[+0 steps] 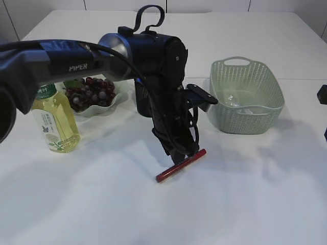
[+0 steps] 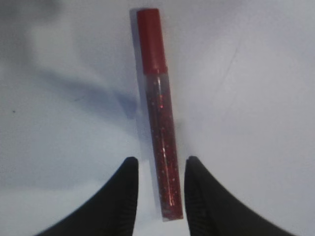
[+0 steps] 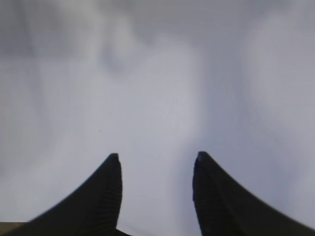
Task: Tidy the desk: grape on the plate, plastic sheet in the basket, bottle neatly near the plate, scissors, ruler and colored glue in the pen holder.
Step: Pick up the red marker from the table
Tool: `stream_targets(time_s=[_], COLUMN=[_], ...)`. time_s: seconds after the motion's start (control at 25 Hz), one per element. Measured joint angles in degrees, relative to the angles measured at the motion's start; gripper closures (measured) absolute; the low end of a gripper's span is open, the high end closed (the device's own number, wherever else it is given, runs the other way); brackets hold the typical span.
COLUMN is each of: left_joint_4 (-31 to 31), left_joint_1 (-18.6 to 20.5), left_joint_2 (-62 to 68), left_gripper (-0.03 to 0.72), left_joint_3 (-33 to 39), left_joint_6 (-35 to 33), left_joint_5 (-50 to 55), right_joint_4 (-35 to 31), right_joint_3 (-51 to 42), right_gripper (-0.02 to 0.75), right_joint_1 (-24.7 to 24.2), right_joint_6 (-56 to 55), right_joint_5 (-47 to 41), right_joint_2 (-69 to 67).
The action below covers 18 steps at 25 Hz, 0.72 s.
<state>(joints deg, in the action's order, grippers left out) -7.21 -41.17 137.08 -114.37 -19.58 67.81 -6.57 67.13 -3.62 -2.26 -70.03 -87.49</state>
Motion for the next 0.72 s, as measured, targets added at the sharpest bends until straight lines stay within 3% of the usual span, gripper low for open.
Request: stream_targets(time_s=[0.72], left_joint_4=[0.3], left_joint_1=[0.0], left_joint_2=[2.4], left_gripper=[0.449], left_joint_3=[-0.2], left_joint_6=[1.0], left_joint_5=[-3.1], right_joint_4=[0.0], right_joint_3=[0.0], right_gripper=[0.36], right_joint_1=[0.0], right_joint_6=[0.0], right_joint_5=[0.0], right_joint_2=[0.0])
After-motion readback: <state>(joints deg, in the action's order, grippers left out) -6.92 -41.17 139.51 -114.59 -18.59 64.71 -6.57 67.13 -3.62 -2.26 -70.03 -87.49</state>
